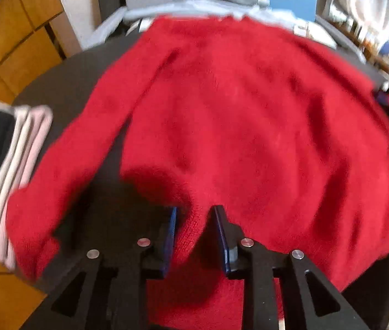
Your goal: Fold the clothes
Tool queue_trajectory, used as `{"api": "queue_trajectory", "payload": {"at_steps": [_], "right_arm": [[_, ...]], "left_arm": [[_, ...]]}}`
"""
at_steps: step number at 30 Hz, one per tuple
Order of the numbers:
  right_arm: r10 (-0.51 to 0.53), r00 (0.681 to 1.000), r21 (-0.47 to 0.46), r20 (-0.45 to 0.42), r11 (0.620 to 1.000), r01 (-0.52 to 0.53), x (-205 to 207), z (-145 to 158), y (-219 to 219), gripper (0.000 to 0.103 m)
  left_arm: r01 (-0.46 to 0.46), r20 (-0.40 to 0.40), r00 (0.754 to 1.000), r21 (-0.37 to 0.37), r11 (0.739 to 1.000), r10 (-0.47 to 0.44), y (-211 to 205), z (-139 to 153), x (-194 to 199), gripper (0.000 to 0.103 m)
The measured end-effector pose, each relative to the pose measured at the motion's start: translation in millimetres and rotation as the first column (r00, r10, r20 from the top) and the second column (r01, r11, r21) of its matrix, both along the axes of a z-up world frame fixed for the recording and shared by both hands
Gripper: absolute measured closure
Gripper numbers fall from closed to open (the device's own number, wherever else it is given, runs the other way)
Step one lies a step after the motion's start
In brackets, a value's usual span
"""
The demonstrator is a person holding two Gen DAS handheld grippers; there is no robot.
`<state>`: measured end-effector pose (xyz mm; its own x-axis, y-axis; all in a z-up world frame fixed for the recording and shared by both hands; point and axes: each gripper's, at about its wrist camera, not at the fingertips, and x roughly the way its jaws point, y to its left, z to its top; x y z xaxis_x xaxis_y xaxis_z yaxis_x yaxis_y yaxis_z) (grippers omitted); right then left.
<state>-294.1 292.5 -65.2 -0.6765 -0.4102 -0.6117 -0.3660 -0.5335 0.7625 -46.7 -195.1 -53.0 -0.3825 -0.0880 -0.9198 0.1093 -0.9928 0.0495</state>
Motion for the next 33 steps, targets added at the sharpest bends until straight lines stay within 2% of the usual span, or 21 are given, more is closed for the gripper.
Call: {"api": "queue_trajectory", "payload": {"at_steps": [1,4,6,8,10,11,12,13,15,18,20,22,24,26,29,31,33], "right_arm": [[-0.014,1.000,0.050,-0.019,0.999,0.015,-2,6,4,0.096],[-0.011,1.000,0.158,-0.001,0.987,0.012,-13,12,17,0.096],[0.018,1.000,0.173,0.022,0.985,-0.021,-15,14,21,0.088],[0.035,0.999,0.202,0.020,0.979,-0.038,-9,22,18,0.075],[0.072,0.997,0.255,0.001,0.964,-0.069,0,36,9,0.075],[0.129,0.991,0.318,-0.027,0.941,-0.114,3,48,-6,0.075],[0.192,0.980,0.384,-0.049,0.909,-0.159,13,59,-16,0.075],[0.272,0.960,0.461,-0.061,0.861,-0.214,14,69,-38,0.075],[0.420,0.906,0.592,-0.059,0.745,-0.307,11,84,-81,0.075],[0.590,0.807,0.724,0.035,0.542,-0.427,-8,84,-151,0.075],[0.628,0.772,0.771,0.103,0.440,-0.460,-23,73,-190,0.075],[0.651,0.745,0.786,0.144,0.382,-0.486,-29,61,-208,0.075],[0.661,0.724,0.797,0.195,0.324,-0.510,-34,48,-217,0.075],[0.652,0.718,0.824,0.243,0.253,-0.508,-37,36,-219,0.075],[0.635,0.741,0.818,0.219,0.294,-0.494,-37,34,-196,0.072],[0.596,0.774,0.818,0.215,0.323,-0.475,-37,31,-172,0.071],[0.535,0.816,0.844,0.218,0.317,-0.433,-41,29,-153,0.069]], "left_arm": [[-0.005,-0.002,1.000,0.002,1.000,0.005,-4,-1,12,0.075],[0.012,-0.005,1.000,0.035,0.999,-0.012,-14,1,43,0.075],[-0.001,0.000,1.000,0.005,1.000,0.001,-28,5,49,0.073],[-0.016,0.005,1.000,-0.028,0.999,0.016,-42,10,54,0.067],[-0.030,0.009,0.999,-0.061,0.998,0.031,-56,16,59,0.063],[-0.037,0.011,0.999,-0.077,0.996,0.038,-64,18,62,0.063],[-0.044,0.013,0.999,-0.094,0.995,0.046,-71,21,64,0.063],[-0.052,0.015,0.998,-0.110,0.993,0.054,-78,23,67,0.063],[-0.065,0.019,0.997,-0.143,0.988,0.069,-92,28,72,0.063],[-0.091,-0.087,0.993,-0.112,0.990,0.082,-85,48,42,0.063],[-0.075,-0.147,0.987,-0.084,0.994,0.062,-64,53,10,0.062],[-0.046,-0.189,0.981,-0.063,0.997,0.033,-43,51,-17,0.058],[-0.027,-0.188,0.982,-0.038,0.999,0.019,-20,36,-45,0.055],[-0.020,-0.188,0.982,-0.017,1.000,0.017,-4,26,-60,0.055],[-0.034,-0.196,0.980,0.007,0.999,0.034,5,23,-61,0.055],[-0.042,-0.201,0.978,0.022,0.999,0.046,12,21,-61,0.055],[-0.051,-0.206,0.977,0.038,0.998,0.058,19,19,-62,0.055]]}}
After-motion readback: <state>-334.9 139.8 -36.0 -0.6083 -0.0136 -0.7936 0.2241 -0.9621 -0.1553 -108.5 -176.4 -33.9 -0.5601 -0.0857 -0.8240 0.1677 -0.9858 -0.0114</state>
